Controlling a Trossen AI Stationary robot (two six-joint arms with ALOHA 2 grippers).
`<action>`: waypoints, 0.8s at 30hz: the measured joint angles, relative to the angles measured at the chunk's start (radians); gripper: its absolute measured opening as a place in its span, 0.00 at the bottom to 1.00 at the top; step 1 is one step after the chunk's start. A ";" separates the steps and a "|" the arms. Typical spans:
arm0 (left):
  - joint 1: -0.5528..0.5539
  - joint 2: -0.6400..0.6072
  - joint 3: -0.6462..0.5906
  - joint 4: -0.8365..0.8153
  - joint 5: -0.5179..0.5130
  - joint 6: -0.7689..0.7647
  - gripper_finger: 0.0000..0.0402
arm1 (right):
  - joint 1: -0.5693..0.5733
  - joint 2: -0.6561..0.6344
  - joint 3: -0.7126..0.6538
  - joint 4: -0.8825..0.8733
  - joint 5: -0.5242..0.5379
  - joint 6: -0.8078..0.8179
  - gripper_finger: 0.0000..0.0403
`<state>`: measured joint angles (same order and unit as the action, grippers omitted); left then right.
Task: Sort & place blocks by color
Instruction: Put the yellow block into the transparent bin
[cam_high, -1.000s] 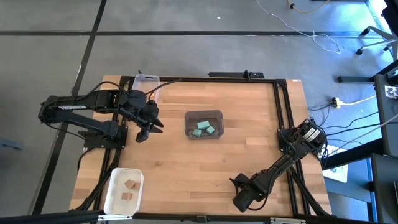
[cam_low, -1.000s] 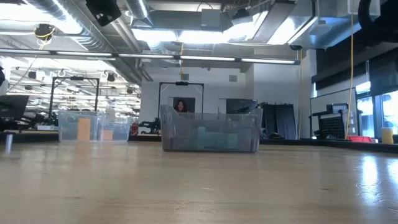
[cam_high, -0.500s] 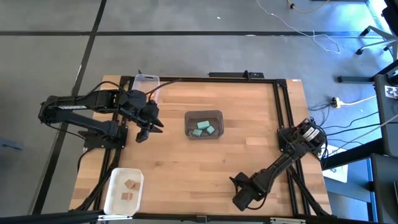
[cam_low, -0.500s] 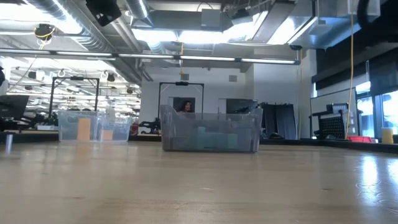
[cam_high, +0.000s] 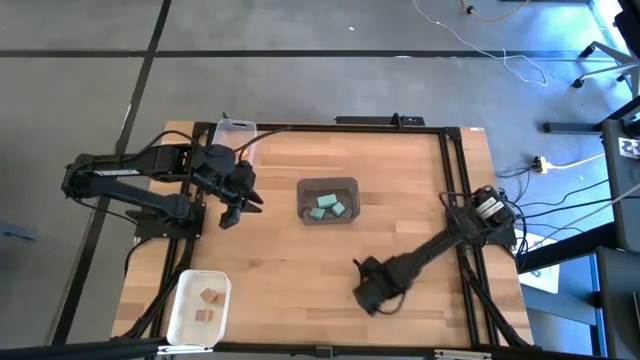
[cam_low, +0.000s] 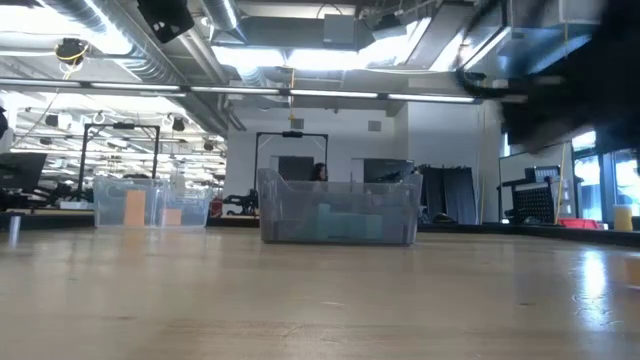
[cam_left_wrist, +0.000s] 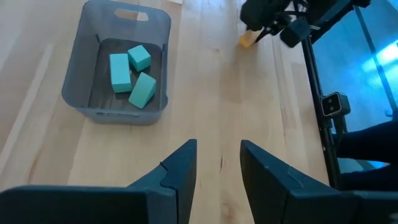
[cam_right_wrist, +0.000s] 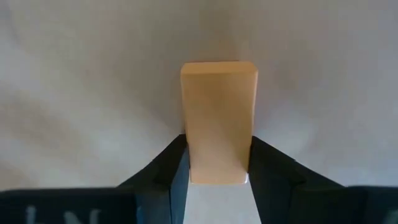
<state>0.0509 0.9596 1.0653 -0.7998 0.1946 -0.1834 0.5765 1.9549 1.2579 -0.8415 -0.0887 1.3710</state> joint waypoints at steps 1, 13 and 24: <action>0.000 0.000 0.000 0.000 -0.005 0.000 0.29 | -0.019 0.001 0.013 -0.016 0.031 -0.024 0.32; 0.000 0.000 0.000 0.001 -0.060 -0.035 0.29 | -0.186 -0.001 0.330 -0.389 0.287 -0.265 0.32; 0.038 0.039 0.000 0.182 -0.200 -0.417 0.29 | -0.277 -0.003 0.578 -0.532 0.731 -0.676 0.32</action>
<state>0.0892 0.9982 1.0653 -0.6179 -0.0057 -0.6006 0.2998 1.9514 1.8356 -1.3732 0.6427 0.6951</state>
